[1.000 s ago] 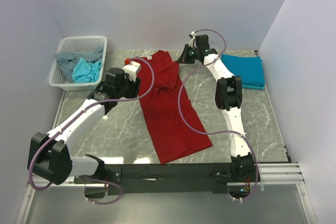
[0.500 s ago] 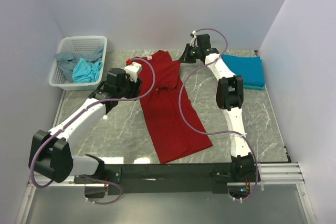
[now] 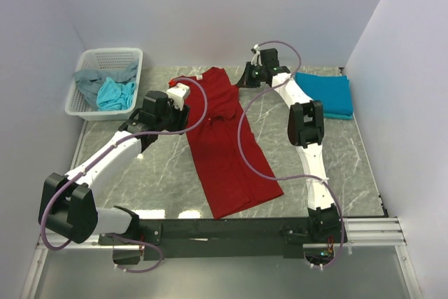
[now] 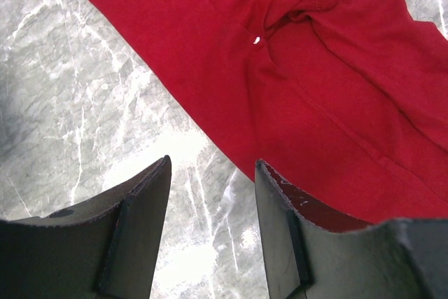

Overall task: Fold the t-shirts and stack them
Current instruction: Fold the tshirt

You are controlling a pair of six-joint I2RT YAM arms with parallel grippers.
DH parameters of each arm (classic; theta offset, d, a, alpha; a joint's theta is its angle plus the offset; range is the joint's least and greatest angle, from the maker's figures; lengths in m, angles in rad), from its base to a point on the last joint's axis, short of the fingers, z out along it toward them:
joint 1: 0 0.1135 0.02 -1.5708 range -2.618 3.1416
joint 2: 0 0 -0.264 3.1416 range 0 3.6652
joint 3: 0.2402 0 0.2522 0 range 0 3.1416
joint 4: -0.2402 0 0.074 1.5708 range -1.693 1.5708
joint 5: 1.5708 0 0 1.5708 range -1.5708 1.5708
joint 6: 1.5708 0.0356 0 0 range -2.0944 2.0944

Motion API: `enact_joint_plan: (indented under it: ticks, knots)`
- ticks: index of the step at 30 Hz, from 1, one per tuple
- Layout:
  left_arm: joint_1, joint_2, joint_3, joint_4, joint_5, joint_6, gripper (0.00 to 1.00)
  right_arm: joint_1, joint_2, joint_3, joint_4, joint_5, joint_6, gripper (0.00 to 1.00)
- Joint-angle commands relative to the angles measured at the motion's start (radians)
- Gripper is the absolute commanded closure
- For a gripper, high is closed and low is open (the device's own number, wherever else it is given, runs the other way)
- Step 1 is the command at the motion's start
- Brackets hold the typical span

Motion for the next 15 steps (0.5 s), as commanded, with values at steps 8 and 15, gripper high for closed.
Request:
enact_joint_plan:
  ticks: [8,15]
  knots:
    - [-0.003,-0.004,0.007,0.015,0.022,0.016,0.43,0.056,-0.119,-0.002,0.023,0.025,-0.043,1.00]
    - [-0.003,-0.002,0.008,0.014,0.025,0.019,0.43,0.080,-0.103,0.022,-0.003,0.052,-0.065,0.98]
